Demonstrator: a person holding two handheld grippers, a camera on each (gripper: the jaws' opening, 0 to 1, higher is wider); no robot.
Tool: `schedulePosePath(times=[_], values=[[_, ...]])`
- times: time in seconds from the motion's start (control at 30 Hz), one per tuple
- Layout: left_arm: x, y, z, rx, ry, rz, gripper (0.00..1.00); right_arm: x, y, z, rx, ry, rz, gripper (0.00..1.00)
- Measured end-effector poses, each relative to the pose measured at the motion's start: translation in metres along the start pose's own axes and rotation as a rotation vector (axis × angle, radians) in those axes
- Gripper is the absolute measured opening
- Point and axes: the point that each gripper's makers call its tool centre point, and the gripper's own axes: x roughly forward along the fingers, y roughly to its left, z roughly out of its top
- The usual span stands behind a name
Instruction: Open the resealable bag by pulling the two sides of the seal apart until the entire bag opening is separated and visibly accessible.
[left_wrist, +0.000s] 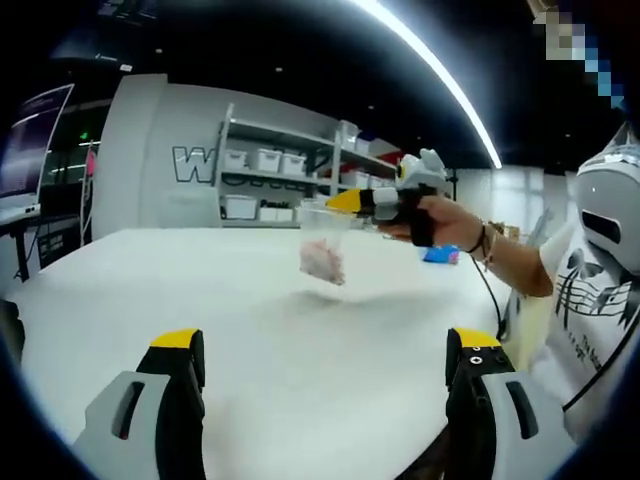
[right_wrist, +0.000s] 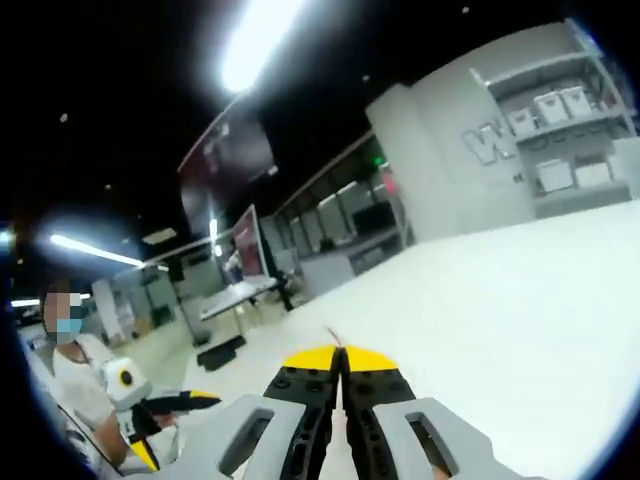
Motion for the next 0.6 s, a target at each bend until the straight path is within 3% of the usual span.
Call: schedulePosePath(times=[0.6], values=[[-0.007, 0.005, -0.001, -0.012, -0.015, 0.0, 0.99, 0.034, -0.03, 0.01, -0.012, 0.014, -0.061, 0.0]])
